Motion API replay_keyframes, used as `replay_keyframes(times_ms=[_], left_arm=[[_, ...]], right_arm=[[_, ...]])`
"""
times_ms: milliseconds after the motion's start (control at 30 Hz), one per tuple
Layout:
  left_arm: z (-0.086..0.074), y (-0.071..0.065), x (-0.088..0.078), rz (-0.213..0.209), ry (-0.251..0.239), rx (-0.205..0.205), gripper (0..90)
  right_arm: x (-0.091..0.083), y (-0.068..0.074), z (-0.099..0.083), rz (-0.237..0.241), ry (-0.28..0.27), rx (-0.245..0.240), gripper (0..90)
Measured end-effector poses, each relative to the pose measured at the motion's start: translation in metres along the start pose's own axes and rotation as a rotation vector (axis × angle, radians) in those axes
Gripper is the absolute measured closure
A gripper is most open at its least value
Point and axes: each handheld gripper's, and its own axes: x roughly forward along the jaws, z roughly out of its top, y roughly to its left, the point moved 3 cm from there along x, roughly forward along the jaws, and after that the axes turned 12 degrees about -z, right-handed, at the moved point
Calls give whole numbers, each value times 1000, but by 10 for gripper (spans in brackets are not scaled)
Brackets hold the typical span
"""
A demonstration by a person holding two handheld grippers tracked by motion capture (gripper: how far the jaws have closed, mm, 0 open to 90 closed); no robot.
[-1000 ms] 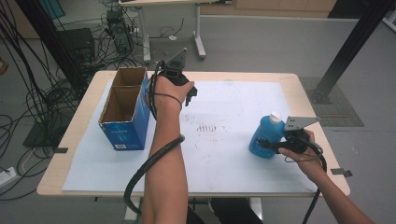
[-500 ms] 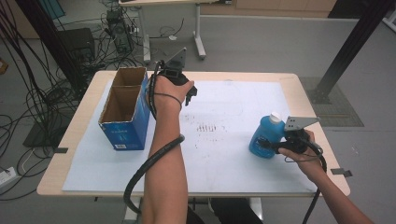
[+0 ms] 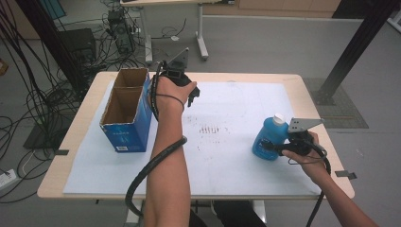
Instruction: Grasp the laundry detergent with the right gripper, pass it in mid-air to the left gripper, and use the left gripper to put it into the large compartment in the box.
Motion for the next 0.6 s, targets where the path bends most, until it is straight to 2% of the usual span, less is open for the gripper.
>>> replay_keyframes(times_ms=[600], left_arm=[[0,0,1,0,3,3,70]], right_arm=[[0,0,0,0,0,-1,448]])
